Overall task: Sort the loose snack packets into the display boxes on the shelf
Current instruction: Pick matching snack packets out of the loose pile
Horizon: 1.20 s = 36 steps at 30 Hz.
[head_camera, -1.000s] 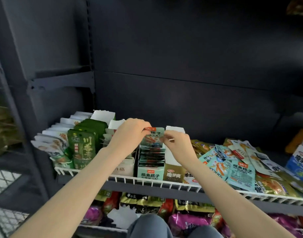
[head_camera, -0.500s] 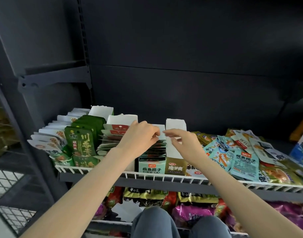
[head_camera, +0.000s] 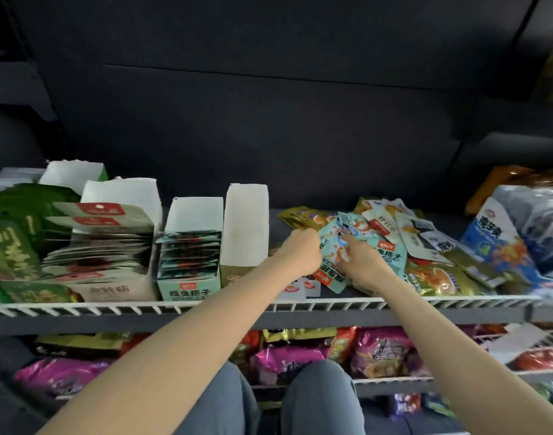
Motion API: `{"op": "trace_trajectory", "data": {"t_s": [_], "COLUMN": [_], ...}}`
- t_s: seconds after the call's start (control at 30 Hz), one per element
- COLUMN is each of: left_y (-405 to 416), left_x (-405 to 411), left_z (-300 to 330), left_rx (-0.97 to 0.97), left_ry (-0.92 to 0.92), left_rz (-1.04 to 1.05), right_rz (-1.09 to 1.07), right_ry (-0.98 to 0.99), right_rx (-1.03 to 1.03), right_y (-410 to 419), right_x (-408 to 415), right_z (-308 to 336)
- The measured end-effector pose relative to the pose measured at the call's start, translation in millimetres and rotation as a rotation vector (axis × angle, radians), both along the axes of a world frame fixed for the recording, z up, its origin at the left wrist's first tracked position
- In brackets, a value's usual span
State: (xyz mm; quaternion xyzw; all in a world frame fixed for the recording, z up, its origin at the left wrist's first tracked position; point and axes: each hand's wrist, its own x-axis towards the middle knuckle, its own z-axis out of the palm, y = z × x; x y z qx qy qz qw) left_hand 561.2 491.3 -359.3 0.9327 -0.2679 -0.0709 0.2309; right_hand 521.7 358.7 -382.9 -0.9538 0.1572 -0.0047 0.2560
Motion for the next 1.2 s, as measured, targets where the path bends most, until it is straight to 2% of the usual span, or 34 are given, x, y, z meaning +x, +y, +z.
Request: {"op": "trace_trajectory", "data": {"t_s": [0.1, 0.17, 0.23, 0.3, 0.37, 0.57, 0.7, 0.77, 0.9, 1.2], "left_y": [-21, -29, -32, -33, -32, -5, 36, 62, 121, 218], "left_x": [2, 5, 9, 13, 15, -1, -14, -15, -13, -13], "left_z": [-21, -28, -31, -29, -22, 23, 54, 67, 86, 93], "left_rx": [0.212, 0.247, 0.197, 0.081, -0.039, -0.336, -0.415, -0.48, -0.429, -0.346], "left_ry": [0.014, -0.042, -0.023, 0.058, 0.059, -0.211, -0.399, -0.42, -0.452, -0.552], "left_rz": [0.008, 0.062, 0.125, 0.164, 0.169, 0.122, -0.027, -0.017, 0.076, 0.185], "right_rz": [0.005, 0.019, 0.036, 0.044, 0.033, 0.041, 0.013, 0.055, 0.172, 0.306], "right_ry": [0.065, 0.052, 0.034, 0.013, -0.046, -0.397, -0.626, -0.655, -0.664, -0.616], "right_rx": [-0.017, -0.032, -0.017, 0.007, 0.015, -0.015, -0.213, -0.136, 0.171, 0.159], "right_y": [-13, -19, -23, -26, -25, -4, 19, 34, 74, 163], "right_x": [1, 2, 3, 3, 1, -11, -12, -12, -11, 14], "right_z": [-7, -9, -10, -11, -8, 13, 42, 57, 79, 92]}}
